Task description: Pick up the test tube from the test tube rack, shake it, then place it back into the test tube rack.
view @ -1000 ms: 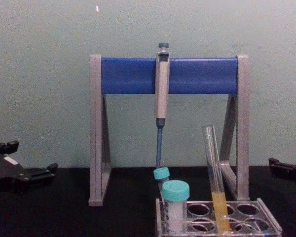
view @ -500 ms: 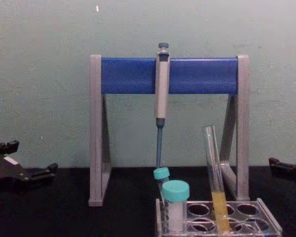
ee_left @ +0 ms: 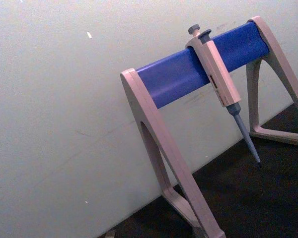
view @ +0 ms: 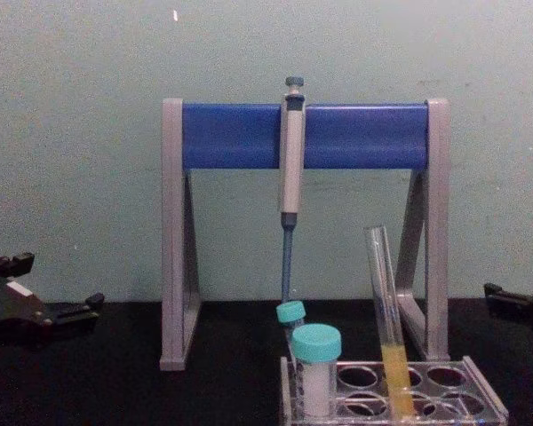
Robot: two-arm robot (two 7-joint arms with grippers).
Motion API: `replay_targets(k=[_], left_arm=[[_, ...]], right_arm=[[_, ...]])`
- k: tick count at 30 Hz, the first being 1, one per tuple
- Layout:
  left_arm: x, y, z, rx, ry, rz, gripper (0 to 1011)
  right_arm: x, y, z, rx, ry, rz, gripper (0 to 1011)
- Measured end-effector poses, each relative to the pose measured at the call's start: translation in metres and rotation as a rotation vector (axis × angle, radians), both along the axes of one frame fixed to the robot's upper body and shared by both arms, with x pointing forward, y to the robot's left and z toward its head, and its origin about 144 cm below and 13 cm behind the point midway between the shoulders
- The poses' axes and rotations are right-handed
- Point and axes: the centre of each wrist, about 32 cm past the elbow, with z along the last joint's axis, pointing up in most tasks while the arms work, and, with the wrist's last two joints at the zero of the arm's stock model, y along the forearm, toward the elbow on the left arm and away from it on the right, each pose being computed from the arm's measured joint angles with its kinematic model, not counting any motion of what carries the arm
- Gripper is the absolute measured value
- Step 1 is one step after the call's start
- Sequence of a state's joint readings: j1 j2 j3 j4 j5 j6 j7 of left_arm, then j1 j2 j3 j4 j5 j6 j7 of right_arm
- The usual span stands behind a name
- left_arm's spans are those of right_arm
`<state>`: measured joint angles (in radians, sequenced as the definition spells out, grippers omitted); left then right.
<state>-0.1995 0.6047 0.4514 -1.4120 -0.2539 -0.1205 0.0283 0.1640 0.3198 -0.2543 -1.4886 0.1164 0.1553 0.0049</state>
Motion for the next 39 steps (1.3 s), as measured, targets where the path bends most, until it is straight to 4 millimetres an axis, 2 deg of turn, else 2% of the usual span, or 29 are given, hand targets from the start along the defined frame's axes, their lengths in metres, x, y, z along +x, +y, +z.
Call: replay_targets(k=[39], left_arm=[[0.0000,0.0000,0.0000,0.000,0.000,0.000,1001]], right_arm=[[0.0000,0.0000,0.0000,0.000,0.000,0.000,1000]])
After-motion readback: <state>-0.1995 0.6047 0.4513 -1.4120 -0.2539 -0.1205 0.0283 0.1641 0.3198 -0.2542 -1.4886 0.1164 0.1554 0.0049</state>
